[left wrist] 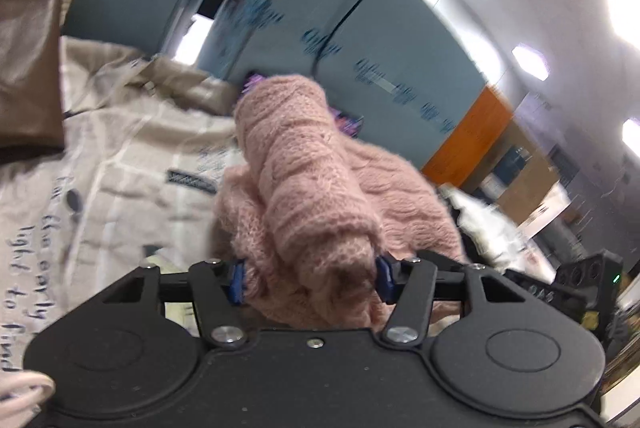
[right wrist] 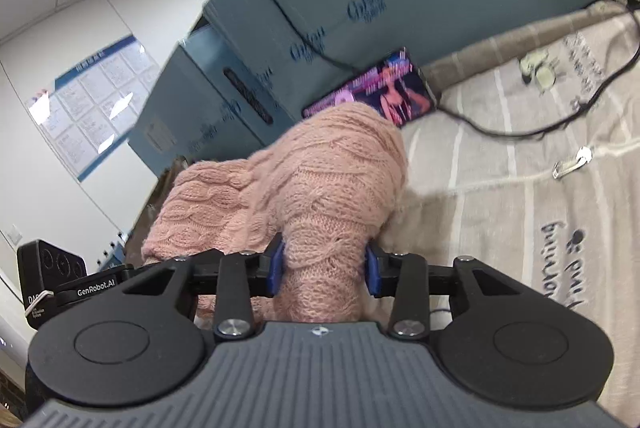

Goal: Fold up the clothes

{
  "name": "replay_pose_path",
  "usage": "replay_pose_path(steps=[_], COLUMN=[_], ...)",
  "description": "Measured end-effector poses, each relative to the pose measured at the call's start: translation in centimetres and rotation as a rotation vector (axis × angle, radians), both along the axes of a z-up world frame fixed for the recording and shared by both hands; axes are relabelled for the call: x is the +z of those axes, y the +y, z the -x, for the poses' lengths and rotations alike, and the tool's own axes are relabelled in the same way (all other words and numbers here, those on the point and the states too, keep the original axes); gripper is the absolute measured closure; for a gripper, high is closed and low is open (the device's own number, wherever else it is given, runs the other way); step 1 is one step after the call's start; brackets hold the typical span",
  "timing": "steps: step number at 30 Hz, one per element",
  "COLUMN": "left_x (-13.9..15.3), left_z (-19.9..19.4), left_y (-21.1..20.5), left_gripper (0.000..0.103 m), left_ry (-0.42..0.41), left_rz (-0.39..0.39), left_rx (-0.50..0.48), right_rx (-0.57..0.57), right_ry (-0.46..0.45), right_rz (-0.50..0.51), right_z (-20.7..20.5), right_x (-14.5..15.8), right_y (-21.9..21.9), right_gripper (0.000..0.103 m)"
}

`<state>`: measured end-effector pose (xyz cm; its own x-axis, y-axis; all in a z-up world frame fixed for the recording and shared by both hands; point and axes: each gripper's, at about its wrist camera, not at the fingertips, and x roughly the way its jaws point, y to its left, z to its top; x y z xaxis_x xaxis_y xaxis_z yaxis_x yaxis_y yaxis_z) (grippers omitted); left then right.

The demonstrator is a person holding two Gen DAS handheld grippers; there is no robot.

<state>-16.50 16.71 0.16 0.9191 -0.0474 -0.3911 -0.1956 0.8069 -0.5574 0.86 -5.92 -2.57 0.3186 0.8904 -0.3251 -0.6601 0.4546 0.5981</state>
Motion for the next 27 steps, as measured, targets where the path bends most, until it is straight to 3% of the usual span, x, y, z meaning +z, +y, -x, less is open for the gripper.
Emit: replay_pose_path(steps=[5,14,20,24,27], left_x=[1.0,1.8,3.0,3.6,3.6], left_z=[-1.5,-11.1,-17.6,-21.5,-24.4], left_y=[-2.5,-10.0,-14.8,-17.9,-19.3], left_gripper=[0.046,0.047,0.05,0.052,0.054], left_ry=[-0.096,-0.15,-0.24,-0.303,-0.323], left_rz=[0.047,0.034,-0.027,-0.079,-0.068], left_rx=[-0.11,-0.357,-0.416,-0.447,-0.444], right_rx=[-0.109,-0.436,-0.611,-0.714,-0.796], right_ry=[-0.058,-0.197,-0.214,-0.285,-0.314], right_rz=[-0.018,-0.017,-0.057,-0.069,-0.088], right_z=[0.4,-0.5,-4.0,-6.4,-8.3], right_x=[2.0,4.0,4.8,5.4,5.5], right_y=[-4.4,-15.0,-19.9,-21.8,-23.1], right_gripper=[0.068,0.069,0.071,0.073,0.073])
